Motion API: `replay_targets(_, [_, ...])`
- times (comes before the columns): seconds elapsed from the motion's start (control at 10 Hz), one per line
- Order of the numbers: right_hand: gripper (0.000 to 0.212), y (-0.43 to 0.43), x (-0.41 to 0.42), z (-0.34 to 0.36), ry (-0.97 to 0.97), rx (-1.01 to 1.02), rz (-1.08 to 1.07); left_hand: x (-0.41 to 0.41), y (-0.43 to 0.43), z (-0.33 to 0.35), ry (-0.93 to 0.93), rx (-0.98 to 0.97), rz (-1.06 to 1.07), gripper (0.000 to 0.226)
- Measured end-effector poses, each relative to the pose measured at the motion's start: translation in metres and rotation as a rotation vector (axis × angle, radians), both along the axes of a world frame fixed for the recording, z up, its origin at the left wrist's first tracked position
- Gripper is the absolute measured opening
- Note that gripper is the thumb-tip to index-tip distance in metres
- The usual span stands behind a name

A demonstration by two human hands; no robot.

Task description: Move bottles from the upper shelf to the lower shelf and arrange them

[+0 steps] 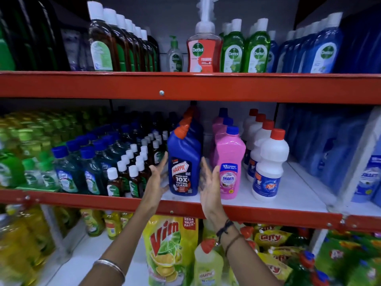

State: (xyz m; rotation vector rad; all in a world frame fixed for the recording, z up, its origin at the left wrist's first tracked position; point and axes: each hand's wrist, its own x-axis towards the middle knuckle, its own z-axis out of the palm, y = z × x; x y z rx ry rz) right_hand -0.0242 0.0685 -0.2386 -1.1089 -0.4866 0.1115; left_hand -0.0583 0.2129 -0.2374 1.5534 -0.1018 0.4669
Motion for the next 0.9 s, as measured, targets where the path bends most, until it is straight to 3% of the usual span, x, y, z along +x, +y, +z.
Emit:
replay_targets(0.1, [0.091, 0.000, 0.004, 0.002, 0.051, 0.011, 0.005, -0.001, 0.002, 0.001, 0.015, 0.070, -0.036, 0.094])
replay_targets(0.2, [0.061, -0.002, 0.005, 0.000, 0.082, 0.007, -0.005, -0.003, 0.002, 0.003, 0.019, 0.076, -0.041, 0.090])
replay_targets(0.3, [0.054, -0.001, 0.004, 0.000, 0.085, -0.015, -0.032, -0.003, 0.002, 0.002, 0.012, 0.081, -0.047, 0.085])
replay_targets(0.7, [0.060, -0.004, 0.002, 0.001, 0.095, -0.009, -0.011, -0.009, -0.003, 0.005, 0.007, 0.096, 0.011, 0.088])
replay_targets(0.8, [0.065, -0.011, -0.004, 0.001, 0.010, -0.022, -0.100, -0.014, -0.007, 0.004, -0.011, 0.119, 0.097, 0.084])
replay_targets(0.9, [0.077, -0.032, -0.017, -0.013, -0.070, 0.001, -0.209, -0.020, -0.027, 0.008, -0.257, 0.242, 0.330, 0.066])
